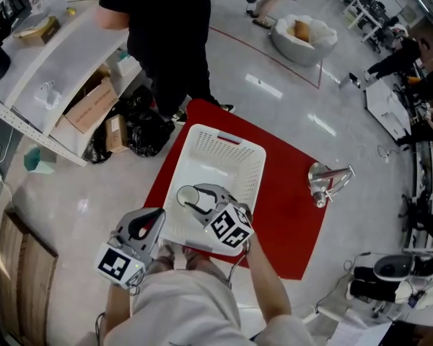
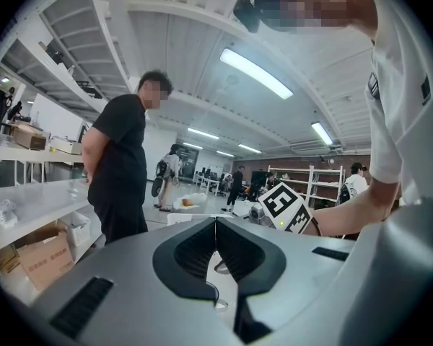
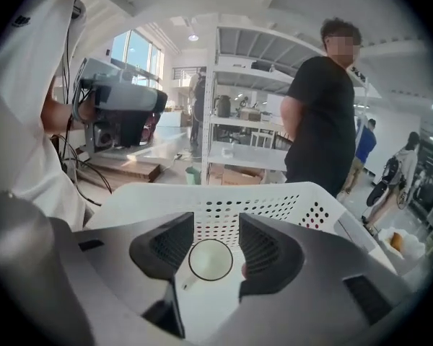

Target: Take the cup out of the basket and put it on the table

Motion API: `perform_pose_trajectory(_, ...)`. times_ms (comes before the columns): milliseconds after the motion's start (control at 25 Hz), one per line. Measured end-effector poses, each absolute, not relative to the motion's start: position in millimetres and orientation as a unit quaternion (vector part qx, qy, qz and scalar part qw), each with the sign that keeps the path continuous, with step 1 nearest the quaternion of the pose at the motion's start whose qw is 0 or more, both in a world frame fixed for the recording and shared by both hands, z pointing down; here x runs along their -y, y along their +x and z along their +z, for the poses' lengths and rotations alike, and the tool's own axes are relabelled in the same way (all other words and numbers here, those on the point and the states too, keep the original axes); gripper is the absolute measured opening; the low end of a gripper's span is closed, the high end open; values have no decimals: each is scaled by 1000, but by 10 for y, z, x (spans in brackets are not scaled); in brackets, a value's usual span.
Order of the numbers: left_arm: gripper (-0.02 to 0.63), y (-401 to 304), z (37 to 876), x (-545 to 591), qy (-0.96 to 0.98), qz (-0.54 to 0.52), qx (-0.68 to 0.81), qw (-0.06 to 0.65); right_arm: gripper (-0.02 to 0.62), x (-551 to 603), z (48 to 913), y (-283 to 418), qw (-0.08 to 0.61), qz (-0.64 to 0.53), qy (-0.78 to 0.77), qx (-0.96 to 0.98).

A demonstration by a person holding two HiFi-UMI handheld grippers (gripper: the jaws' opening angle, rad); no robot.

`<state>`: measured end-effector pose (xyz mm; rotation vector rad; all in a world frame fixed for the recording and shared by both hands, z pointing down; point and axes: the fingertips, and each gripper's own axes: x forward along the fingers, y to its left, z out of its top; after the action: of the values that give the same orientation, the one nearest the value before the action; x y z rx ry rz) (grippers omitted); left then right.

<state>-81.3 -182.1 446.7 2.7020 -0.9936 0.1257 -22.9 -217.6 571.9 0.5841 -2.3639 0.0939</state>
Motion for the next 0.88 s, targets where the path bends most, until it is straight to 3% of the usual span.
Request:
perform_pose_trajectory(560, 11, -934, 4539, 1864, 926, 51, 351, 133, 384, 2117, 6554, -311, 479, 52, 126, 867)
perform_pose_trajectory(880, 11, -971, 4588, 1877, 924, 54, 354, 136, 430, 2154, 6981, -277, 534, 68, 105, 836)
